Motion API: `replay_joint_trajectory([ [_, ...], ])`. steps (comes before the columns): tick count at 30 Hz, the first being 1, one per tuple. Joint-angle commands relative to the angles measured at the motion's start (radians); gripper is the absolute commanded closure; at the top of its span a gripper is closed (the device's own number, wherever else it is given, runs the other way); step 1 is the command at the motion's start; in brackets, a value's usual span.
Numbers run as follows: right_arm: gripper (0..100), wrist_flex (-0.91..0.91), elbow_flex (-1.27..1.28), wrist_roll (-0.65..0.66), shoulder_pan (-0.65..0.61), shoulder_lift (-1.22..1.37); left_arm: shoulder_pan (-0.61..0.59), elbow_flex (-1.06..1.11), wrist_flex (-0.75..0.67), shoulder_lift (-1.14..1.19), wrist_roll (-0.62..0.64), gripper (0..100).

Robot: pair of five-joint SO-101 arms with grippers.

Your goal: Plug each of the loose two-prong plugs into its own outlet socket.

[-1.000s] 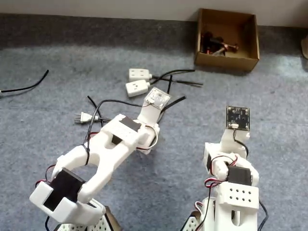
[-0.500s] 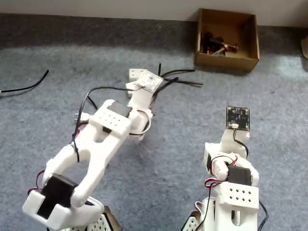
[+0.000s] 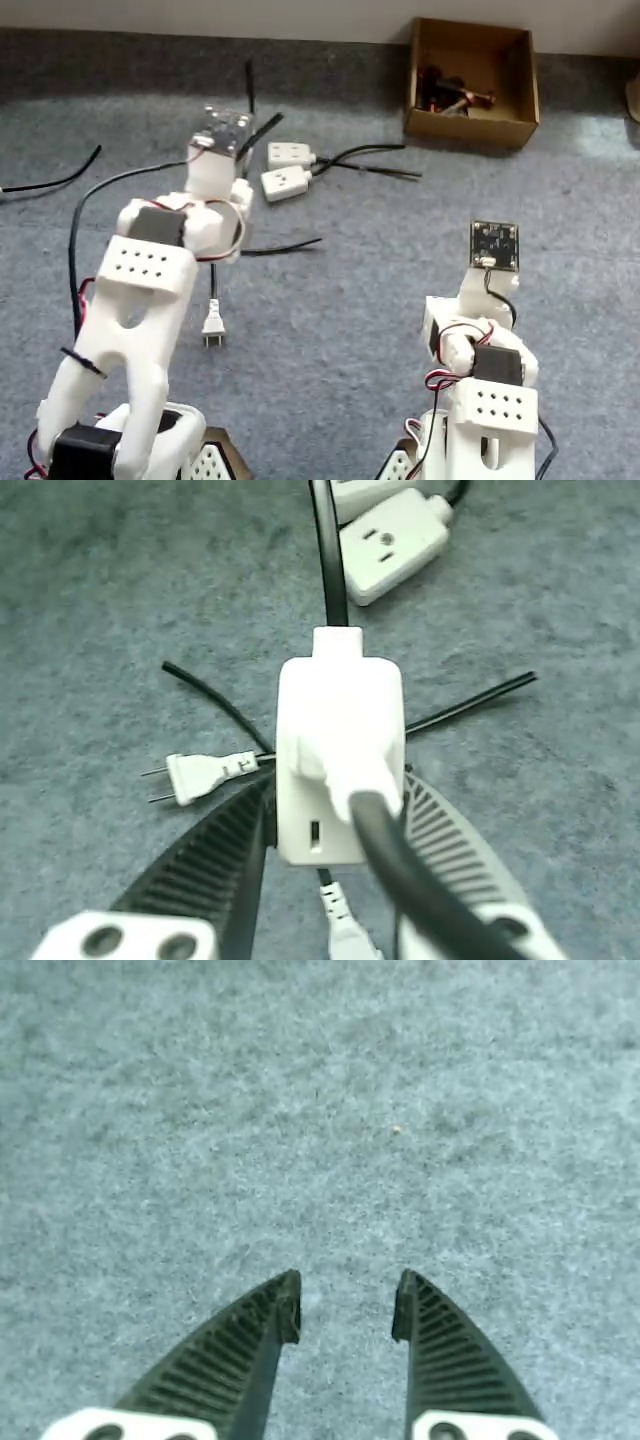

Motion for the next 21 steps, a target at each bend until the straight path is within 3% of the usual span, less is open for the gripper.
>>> replay_joint_trajectory([
  [1, 84.4, -0.025, -0.005, 0.012, 0.004, -0.021, -0.188, -0.067, -0.003, -0.045, -0.091, 100],
  [11, 84.4, -0.025, -0.005, 0.012, 0.004, -0.021, -0.608, -0.133, -0.028, -0.042, -0.219, 100],
  [16, 84.4, -0.024, -0.005, 0.012, 0.004, -0.021, -0.723, -0.134, -0.127, 0.001, -0.229, 100],
  [21, 84.4, -0.024, -0.005, 0.012, 0.004, -0.021, -0.786, -0.229, -0.140, 0.199, -0.229, 100],
])
